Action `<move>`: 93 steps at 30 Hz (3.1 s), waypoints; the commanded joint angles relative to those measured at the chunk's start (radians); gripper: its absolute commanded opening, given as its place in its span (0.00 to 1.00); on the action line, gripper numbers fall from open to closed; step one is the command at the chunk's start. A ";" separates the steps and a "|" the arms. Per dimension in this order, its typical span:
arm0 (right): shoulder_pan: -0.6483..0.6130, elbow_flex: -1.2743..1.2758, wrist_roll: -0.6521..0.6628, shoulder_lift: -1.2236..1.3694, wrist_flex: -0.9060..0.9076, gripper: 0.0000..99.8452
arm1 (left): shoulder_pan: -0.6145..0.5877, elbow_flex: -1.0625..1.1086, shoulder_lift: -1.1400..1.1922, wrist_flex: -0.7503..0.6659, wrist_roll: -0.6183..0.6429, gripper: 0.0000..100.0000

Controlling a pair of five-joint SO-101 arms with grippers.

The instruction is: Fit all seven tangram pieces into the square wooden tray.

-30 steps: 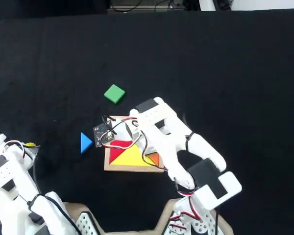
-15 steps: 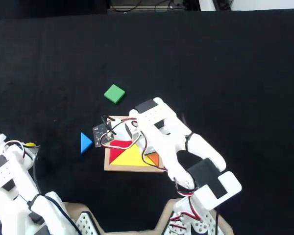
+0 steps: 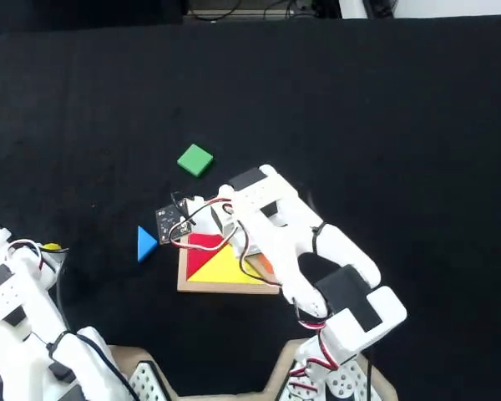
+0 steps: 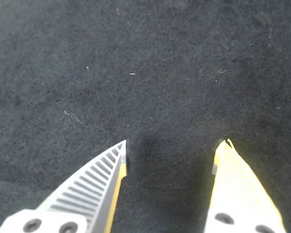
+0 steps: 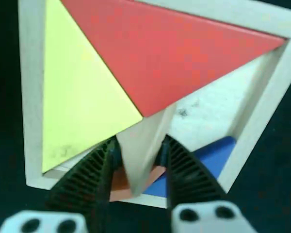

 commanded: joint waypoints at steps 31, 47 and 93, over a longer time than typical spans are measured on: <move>-0.017 -0.214 -0.115 -0.008 0.201 0.20 | 0.016 -0.002 -0.011 -0.017 0.002 0.28; -0.083 -0.328 -0.117 -0.007 0.296 0.10 | 0.016 -0.004 -0.011 -0.017 0.002 0.28; -0.097 -0.232 -0.195 -0.038 0.169 0.01 | 0.016 -0.004 -0.011 -0.018 0.002 0.28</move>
